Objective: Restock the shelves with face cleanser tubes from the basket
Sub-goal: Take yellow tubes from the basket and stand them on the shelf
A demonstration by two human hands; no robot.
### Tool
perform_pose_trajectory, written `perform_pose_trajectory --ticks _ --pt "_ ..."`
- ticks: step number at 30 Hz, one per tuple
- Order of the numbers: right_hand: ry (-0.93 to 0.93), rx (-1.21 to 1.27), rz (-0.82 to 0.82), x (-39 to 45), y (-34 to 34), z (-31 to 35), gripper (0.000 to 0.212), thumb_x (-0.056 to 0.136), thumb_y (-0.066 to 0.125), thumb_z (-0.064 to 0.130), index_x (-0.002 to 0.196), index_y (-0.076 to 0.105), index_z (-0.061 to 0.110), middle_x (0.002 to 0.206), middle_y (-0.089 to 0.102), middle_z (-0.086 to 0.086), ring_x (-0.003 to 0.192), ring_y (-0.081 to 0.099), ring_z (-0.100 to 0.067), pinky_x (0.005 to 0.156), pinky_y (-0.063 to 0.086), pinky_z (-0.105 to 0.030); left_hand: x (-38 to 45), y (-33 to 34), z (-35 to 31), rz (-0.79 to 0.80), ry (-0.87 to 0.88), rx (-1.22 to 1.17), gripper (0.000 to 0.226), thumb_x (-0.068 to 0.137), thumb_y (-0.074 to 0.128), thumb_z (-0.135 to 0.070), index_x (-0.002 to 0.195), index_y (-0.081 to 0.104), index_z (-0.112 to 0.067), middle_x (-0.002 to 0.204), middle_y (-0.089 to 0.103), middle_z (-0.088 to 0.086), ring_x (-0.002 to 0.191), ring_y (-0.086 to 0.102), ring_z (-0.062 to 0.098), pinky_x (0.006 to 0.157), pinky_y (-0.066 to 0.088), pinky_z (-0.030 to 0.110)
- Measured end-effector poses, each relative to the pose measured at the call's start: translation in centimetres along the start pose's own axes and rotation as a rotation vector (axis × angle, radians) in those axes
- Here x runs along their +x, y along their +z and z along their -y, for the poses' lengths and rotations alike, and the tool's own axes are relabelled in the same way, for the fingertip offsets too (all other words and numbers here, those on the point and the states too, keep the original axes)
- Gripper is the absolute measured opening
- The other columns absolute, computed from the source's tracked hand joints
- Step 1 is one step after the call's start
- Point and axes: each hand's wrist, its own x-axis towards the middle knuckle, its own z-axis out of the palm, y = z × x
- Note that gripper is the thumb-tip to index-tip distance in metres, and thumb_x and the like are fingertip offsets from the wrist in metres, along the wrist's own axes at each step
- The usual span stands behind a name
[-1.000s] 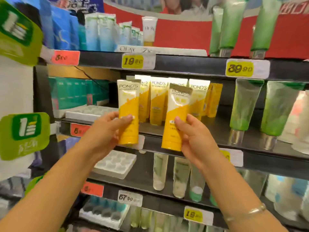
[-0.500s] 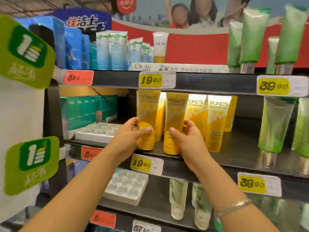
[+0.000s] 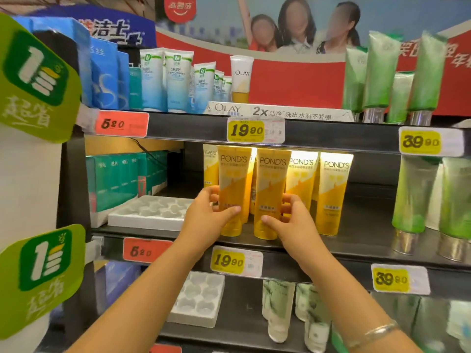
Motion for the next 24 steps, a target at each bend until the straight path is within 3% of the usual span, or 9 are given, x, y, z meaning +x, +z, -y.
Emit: perform_pose_trajectory --ticks 3,5,9,14,20,24 --pt "0.011 -0.072 -0.014 -0.2 -0.2 -0.1 0.036 0.084 0.066 0.021 0.109 0.042 0.03 0.105 0.056 0.01 0.099 0.056 -0.011 0.082 0.051 -0.028 -0.2 0.5 0.1 -0.056 0.048 0.11 0.046 0.077 0.073 -0.026 0.108 0.04 -0.032 0.1 0.05 -0.013 0.092 0.055 0.01 0.074 0.047 0.024" --pt "0.023 -0.089 -0.016 -0.1 -0.2 0.0 0.035 0.084 0.066 0.021 0.108 0.043 0.029 0.106 0.057 0.009 0.1 0.056 -0.012 0.085 0.052 -0.031 -0.2 0.9 0.2 -0.07 0.042 0.144 0.047 0.077 0.074 -0.024 0.114 0.045 -0.027 0.101 0.053 -0.01 0.097 0.057 0.015 0.078 0.047 0.027" --pt "0.019 -0.11 -0.029 0.3 0.1 -0.2 0.034 0.085 0.065 0.019 0.106 0.041 0.031 0.099 0.053 0.013 0.096 0.053 -0.008 0.076 0.047 -0.021 0.0 1.3 0.3 -0.054 0.028 0.185 0.051 0.078 0.073 -0.025 0.122 0.048 -0.02 0.115 0.06 -0.001 0.103 0.058 0.017 0.079 0.046 0.027" --pt "0.031 -0.114 -0.03 0.7 0.3 -0.3 0.034 0.086 0.064 0.016 0.108 0.042 0.029 0.085 0.047 0.022 0.091 0.05 -0.005 0.062 0.038 -0.009 0.4 1.6 0.4 -0.038 0.025 0.18 0.046 0.08 0.07 -0.025 0.121 0.05 -0.02 0.117 0.061 -0.001 0.099 0.055 0.013 0.077 0.042 0.023" --pt "0.042 -0.138 -0.034 0.7 0.4 -0.4 0.035 0.087 0.063 0.016 0.112 0.042 0.029 0.087 0.045 0.021 0.093 0.048 -0.005 0.062 0.037 -0.008 0.3 1.8 0.3 -0.039 0.018 0.202 0.048 0.082 0.068 -0.025 0.125 0.049 -0.02 0.121 0.06 0.0 0.112 0.056 0.02 0.085 0.045 0.029" --pt "0.057 -0.154 -0.029 0.5 0.4 -0.2 0.039 0.087 0.062 0.015 0.12 0.043 0.025 0.096 0.048 0.016 0.095 0.047 -0.005 0.074 0.041 -0.016 0.1 1.7 0.1 -0.035 0.012 0.205 0.049 0.083 0.067 -0.024 0.128 0.047 -0.019 0.124 0.059 0.001 0.115 0.055 0.022 0.089 0.047 0.033"
